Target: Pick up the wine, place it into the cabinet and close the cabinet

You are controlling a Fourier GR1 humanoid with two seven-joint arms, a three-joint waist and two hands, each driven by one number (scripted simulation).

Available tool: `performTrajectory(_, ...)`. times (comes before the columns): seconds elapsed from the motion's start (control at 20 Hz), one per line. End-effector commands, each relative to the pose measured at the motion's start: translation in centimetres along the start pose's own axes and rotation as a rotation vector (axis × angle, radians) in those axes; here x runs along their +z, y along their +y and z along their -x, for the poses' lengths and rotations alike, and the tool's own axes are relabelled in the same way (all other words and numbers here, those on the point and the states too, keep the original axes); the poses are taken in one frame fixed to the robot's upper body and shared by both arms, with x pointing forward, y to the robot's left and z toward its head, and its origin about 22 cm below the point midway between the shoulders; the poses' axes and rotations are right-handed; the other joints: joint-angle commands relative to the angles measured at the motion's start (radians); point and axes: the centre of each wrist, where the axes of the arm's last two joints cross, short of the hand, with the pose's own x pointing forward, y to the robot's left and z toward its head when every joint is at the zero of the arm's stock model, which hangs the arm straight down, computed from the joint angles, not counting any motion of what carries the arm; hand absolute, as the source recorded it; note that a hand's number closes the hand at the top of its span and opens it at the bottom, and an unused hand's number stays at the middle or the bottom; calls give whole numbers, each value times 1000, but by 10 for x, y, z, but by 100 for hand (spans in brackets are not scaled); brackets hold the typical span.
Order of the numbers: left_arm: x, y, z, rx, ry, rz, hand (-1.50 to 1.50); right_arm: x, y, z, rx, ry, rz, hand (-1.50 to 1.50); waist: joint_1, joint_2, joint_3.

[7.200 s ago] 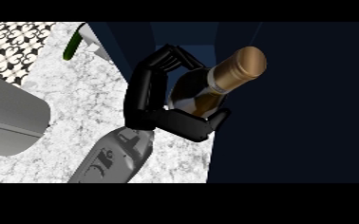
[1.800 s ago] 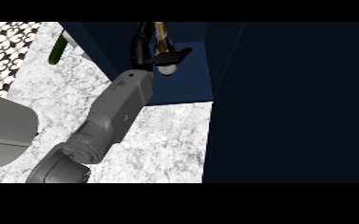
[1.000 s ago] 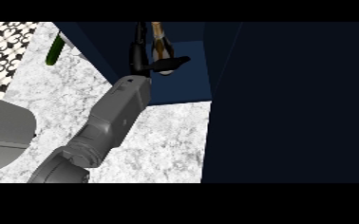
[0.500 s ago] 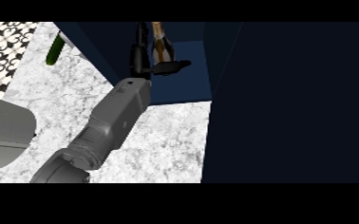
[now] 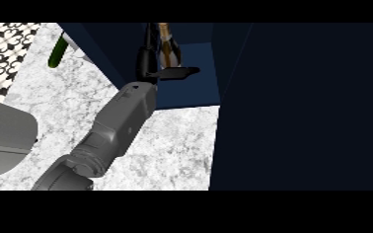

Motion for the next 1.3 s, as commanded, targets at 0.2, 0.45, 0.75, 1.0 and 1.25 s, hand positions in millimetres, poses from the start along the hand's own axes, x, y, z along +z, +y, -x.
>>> performTrajectory(0.2,9,8,10,102,32,-15,-150,8,-1,4,-15,-5,0,-150,18,-11,1)
performTrajectory(0.45,2,2,2,146,42,-5,-150,3,2,-9,-25,-3,10,-150,25,-12,0)
performTrajectory(0.75,29,17,25,170,44,-23,-150,3,0,-16,-19,-12,3,-150,22,-20,1)
performTrajectory(1.0,30,5,17,164,37,-11,-150,9,-1,-8,-17,-6,14,-150,18,-31,2)
performTrajectory(1.25,49,-18,6,152,42,7,-150,21,-1,-8,-6,-9,25,-150,30,-28,2)
